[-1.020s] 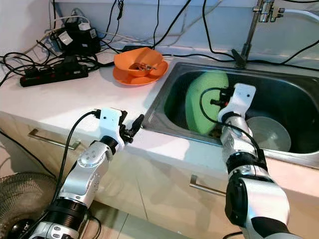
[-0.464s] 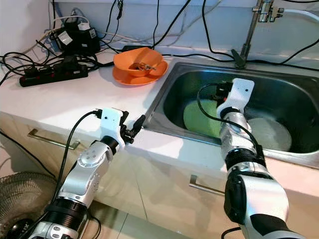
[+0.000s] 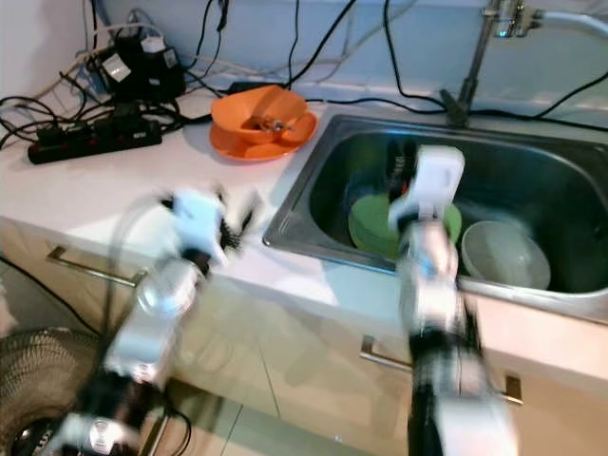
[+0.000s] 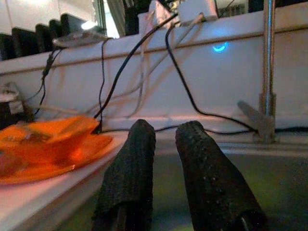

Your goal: Kitchen organization

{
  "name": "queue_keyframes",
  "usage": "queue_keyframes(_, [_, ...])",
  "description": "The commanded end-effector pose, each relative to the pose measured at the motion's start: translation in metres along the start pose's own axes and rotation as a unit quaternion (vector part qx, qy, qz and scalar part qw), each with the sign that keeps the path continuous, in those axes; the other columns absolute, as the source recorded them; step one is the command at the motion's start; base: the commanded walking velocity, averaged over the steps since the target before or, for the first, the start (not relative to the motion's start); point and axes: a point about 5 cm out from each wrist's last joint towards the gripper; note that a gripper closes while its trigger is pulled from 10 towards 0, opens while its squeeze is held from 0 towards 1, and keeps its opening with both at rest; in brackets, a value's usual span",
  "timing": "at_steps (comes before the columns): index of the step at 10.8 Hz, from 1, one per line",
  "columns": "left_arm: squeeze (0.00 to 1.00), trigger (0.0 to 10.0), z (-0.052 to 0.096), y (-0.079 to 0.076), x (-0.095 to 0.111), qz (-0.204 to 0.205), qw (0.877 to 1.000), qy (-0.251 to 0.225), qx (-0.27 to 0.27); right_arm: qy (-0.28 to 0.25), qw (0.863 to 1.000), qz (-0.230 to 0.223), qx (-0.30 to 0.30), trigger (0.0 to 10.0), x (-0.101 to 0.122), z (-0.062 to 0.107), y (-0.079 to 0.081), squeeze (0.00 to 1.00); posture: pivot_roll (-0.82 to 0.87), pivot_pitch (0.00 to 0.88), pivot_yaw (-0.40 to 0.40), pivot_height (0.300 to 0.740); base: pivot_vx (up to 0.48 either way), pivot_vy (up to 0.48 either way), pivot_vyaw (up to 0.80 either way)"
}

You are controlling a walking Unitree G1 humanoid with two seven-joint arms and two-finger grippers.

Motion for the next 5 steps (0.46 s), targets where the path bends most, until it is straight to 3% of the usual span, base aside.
queue_keyframes(1, [0.00,10.0,0.000,0.001,0.002,0.000,1.000,-0.011,0.007,-0.017,1.000,-0.001,-0.001,10.0,0.010,-0.001,0.004,0.00,0.05,0.019,0.104,0.740,0.000,0.000,0.00])
queue_keyframes(2, [0.00,10.0,-0.002,-0.002,0.006,-0.010,0.999,-0.045,0.000,-0.006,1.000,0.016,-0.006,10.0,0.006,0.010,0.010,0.00,0.05,0.019,0.104,0.740,0.000,0.000,0.00])
queue_keyframes(4, [0.00,10.0,-0.003,-0.007,0.009,0.004,0.999,-0.046,-0.002,0.002,1.000,-0.008,-0.019,10.0,0.005,0.013,0.019,0.00,0.04,0.019,0.111,0.740,0.000,0.000,0.00])
queue_keyframes(5, [0.00,10.0,-0.004,-0.005,0.007,0.008,0.999,-0.038,0.003,0.008,1.000,-0.014,-0.025,10.0,0.009,0.012,0.020,0.00,0.04,0.020,0.111,0.740,0.000,0.000,-0.53])
Point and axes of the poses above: a point about 5 cm out from each wrist's last joint towards the gripper, its own z axis pointing back from the gripper into the wrist, its own x axis along the axis of the wrist's last joint, y = z × x, and after that the axes turned 13 degrees about z, right-handed
